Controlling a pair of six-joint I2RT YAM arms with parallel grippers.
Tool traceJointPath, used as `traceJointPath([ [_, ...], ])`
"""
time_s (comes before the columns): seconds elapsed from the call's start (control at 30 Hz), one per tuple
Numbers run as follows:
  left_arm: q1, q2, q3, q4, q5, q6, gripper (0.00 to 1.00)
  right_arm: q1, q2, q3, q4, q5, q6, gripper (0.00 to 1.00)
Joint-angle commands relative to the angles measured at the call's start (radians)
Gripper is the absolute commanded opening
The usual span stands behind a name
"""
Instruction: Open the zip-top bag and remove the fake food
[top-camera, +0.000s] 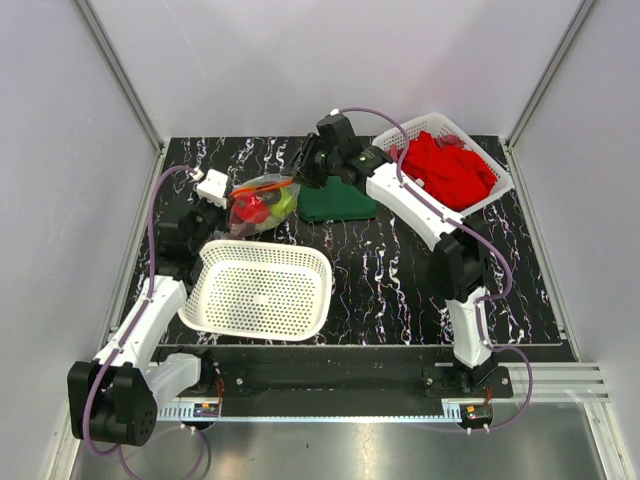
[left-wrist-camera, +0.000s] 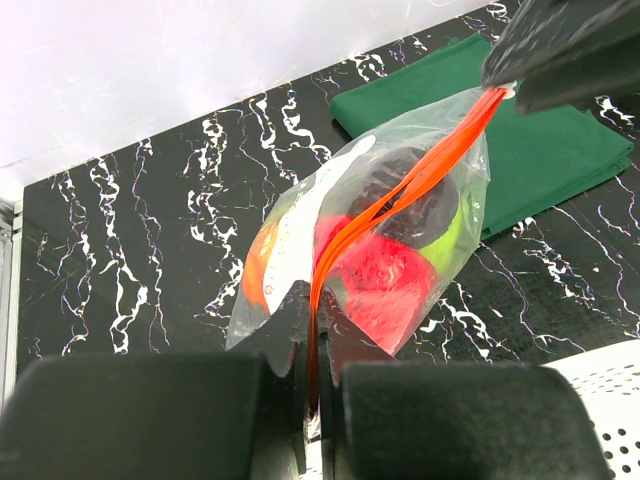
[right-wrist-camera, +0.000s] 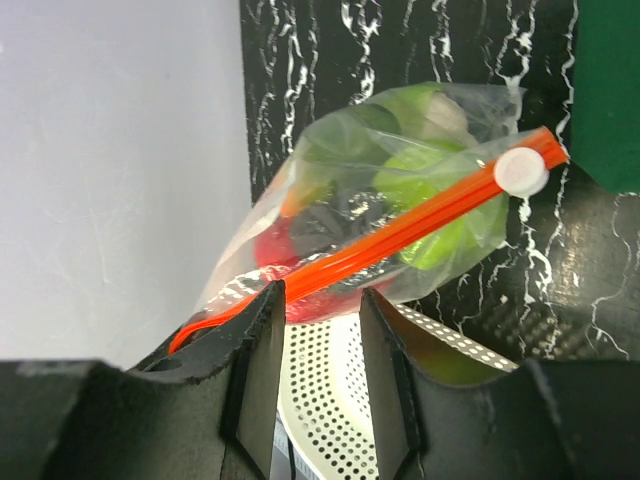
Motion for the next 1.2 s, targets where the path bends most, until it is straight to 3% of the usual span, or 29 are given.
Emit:
traceJointPath([
  [0.0, 0.005, -0.007, -0.004, 0.073, 0.023, -0.006, 0.0, 0.012, -0.046, -0.027, 0.08, -0.007, 0.016, 0.43],
  [1.17, 0.005, -0.007, -0.006, 0.075, 0.032, -0.009, 0.0, 0.018, -0.002, -0.088, 0.173, -0.057, 0.069, 0.36],
])
